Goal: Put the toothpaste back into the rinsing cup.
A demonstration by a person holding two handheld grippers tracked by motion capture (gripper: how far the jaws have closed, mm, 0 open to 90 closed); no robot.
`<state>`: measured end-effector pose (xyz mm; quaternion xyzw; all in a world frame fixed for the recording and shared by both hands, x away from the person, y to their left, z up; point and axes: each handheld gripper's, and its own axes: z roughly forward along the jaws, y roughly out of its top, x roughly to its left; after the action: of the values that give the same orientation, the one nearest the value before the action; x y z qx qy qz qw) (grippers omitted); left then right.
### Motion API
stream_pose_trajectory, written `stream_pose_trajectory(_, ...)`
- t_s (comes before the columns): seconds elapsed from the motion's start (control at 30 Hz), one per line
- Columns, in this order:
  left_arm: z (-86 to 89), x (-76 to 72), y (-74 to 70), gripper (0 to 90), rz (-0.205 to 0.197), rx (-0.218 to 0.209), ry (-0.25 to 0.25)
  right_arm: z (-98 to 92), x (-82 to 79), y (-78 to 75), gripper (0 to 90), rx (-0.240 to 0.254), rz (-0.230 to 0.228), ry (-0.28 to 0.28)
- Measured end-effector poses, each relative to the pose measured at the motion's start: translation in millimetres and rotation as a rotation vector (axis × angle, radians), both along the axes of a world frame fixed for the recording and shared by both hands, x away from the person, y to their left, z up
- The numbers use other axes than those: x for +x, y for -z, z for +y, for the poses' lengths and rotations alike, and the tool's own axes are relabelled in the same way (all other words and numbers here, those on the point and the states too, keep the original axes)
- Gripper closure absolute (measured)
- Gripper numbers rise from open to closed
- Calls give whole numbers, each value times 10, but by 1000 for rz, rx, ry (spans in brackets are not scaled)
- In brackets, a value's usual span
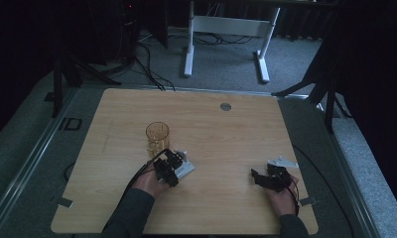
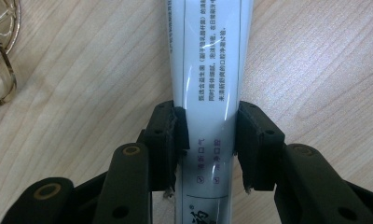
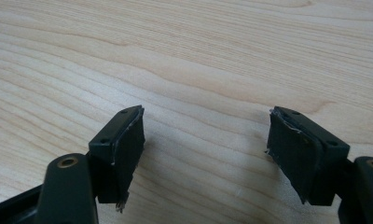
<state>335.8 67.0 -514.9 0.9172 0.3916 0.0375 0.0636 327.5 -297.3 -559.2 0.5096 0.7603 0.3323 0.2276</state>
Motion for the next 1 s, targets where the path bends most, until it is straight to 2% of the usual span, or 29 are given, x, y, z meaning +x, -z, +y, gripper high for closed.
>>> stream_pose_trajectory(0.27, -2, 4, 9, 607, 5, 0, -7, 0, 0, 0, 271, 0, 0, 0)
stream_pose_trajectory(0.47, 13, -5, -22, 678, 5, -9, 3, 0, 0, 0, 271, 0, 0, 0)
stream_pose_trajectory(0.73, 59, -33, -45, 706, 11, -19, 22, 0, 0, 0, 271, 0, 0, 0)
stream_pose_trajectory(1.0, 108, -63, -122, 713, -21, -43, 9, 0, 0, 0, 271, 0, 0, 0)
